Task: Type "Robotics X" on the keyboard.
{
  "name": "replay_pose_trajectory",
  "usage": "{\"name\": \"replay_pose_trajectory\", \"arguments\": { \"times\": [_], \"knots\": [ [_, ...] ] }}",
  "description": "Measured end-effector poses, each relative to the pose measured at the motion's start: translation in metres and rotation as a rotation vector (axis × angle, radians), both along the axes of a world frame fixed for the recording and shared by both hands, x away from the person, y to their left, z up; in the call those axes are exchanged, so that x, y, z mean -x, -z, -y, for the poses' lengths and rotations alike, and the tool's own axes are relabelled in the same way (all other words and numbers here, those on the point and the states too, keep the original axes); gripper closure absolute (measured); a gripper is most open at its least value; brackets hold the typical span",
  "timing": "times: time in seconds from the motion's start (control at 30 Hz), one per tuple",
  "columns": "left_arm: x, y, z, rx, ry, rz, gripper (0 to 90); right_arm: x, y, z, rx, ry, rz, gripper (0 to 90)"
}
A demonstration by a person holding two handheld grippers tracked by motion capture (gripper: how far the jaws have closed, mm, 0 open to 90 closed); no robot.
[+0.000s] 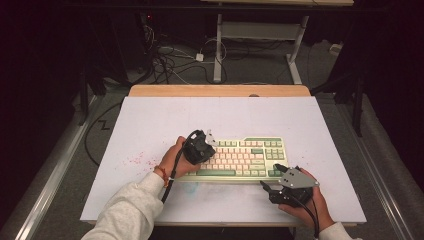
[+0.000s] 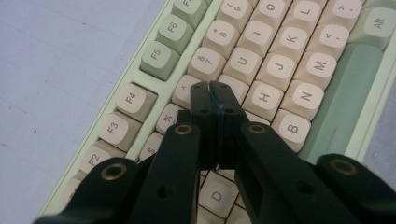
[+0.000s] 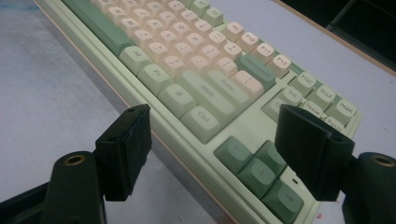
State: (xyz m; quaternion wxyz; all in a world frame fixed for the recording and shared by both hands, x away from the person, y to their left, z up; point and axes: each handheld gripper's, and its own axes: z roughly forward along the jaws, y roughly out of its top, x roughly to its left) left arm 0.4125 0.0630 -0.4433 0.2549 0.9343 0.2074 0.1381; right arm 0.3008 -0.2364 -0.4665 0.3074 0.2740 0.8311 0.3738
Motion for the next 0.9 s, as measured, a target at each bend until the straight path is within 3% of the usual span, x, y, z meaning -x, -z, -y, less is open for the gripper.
{"name": "replay_pose_trajectory", "arguments": {
  "times": [0.13,0.33,0.6,0.7,0.77,0.9],
  "knots": [
    [0.002,0.000,0.001,-0.009,0.009,0.014,86.9,0.000,0.000,0.000,0.000,0.001,0.001,27.6],
    [0.005,-0.006,-0.004,0.020,0.012,0.041,86.0,0.000,0.000,0.000,0.003,0.001,0.000,27.9],
    [0.021,-0.016,-0.021,0.133,-0.018,0.137,79.9,-0.001,0.000,0.000,0.004,0.002,-0.001,28.3],
    [0.026,-0.017,-0.027,0.161,-0.021,0.158,76.2,-0.001,0.000,0.000,0.006,0.002,-0.003,28.4],
    [0.030,-0.018,-0.031,0.197,-0.013,0.150,75.3,0.000,0.000,0.000,0.005,0.001,-0.001,28.4],
    [0.037,-0.019,-0.035,0.203,-0.024,0.188,62.3,-0.001,0.000,-0.001,0.007,0.002,-0.003,28.4]
  ]
}}
